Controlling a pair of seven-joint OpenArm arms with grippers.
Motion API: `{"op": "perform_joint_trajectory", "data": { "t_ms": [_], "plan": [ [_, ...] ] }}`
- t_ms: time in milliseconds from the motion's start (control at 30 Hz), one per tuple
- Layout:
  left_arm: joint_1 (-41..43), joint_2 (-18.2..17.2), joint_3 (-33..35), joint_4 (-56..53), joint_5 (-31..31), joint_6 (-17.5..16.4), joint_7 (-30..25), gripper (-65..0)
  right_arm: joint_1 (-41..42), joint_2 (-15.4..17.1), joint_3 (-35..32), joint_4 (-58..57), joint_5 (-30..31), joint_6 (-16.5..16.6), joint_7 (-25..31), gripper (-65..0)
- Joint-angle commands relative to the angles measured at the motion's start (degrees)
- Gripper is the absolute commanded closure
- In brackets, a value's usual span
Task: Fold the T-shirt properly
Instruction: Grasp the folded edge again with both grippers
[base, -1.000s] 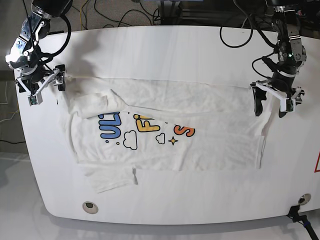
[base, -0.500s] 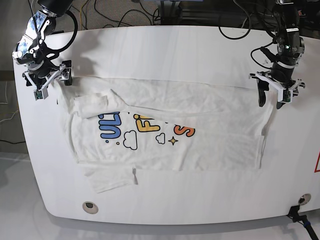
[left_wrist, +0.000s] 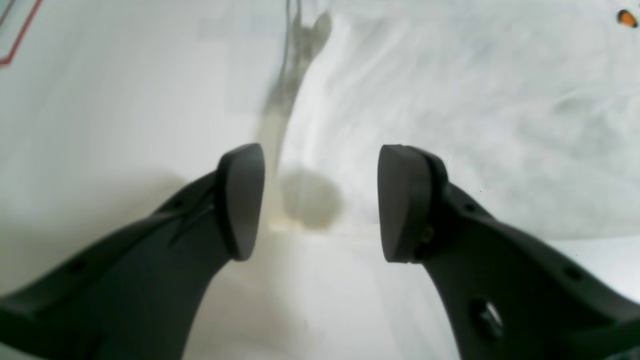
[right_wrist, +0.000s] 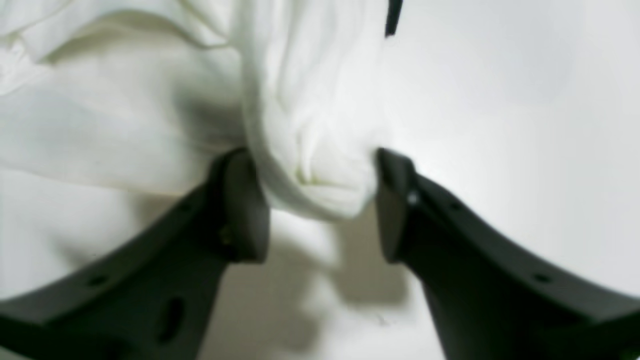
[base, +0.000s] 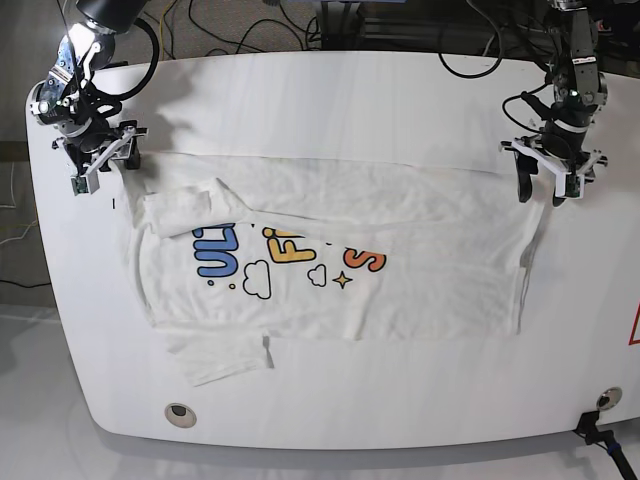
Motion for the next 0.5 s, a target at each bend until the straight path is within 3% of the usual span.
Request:
{"op": "perform_joint_trajectory", "data": {
  "t_ms": [0,167,467],
  "plan": [
    [-0.5,-0.8,-1.7,-0.3,-0.2,0.1,-1.6,-33.9,0.6,1.0,0.3,0.5,0.6,0.1,1.1,-24.5],
    [-2.5,-0.8,-2.0,-1.6,-0.2,0.1,-1.6,-33.9,0.5,1.0,0.3,0.5,0.6,0.1,1.1,-14.2],
    [-5.1,-0.6,-1.2,-7.8,-0.3,-0.7,-1.6,-34.0,0.3,1.0,0.3,0.5,0.6,0.1,1.1,-13.5]
  ]
}}
